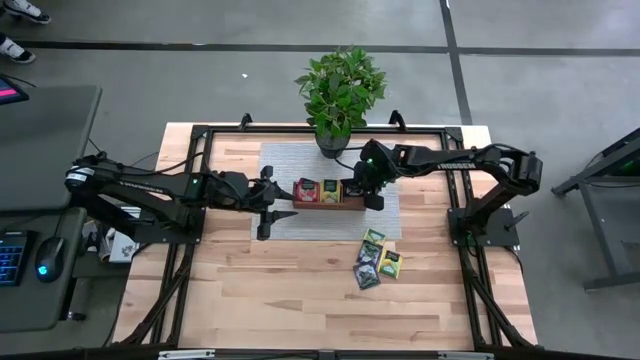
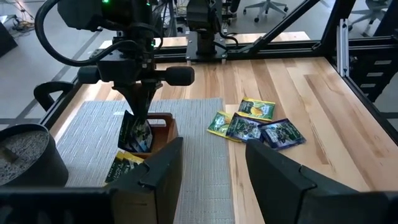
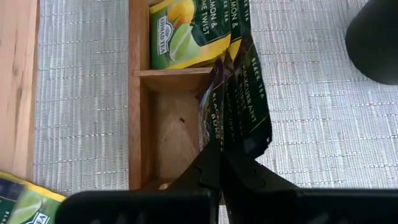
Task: Pick & Place Tea
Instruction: Put the violet tea bag into the right section of the wooden organizer
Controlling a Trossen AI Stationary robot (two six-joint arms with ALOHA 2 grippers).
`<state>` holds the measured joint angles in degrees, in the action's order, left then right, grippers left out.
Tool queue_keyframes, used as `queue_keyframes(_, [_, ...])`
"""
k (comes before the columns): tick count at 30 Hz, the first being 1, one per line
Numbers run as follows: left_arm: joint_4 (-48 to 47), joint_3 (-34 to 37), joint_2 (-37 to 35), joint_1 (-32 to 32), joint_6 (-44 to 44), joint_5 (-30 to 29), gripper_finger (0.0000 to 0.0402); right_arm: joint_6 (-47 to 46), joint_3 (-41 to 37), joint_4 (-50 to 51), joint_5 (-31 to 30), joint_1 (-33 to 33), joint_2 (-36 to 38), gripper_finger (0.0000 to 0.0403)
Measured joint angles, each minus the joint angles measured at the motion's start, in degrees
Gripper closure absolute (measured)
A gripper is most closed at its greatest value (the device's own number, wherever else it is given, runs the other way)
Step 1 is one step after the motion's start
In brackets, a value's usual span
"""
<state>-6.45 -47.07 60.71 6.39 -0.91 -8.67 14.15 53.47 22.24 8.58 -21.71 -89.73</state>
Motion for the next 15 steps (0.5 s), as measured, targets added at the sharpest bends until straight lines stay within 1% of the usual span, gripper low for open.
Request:
queue_keyframes(6, [-0.1,0.0,0.0,0.0,0.0,0.0,0.023,-0.3,0.0,0.2,3.8,0.0,0.0,0.0402])
queue_keyframes(15, [-0.1,0.0,0.0,0.0,-0.1,0.0,0.023,-2.1,0.0,1.0,3.9,-0.1,0.0,0.0402])
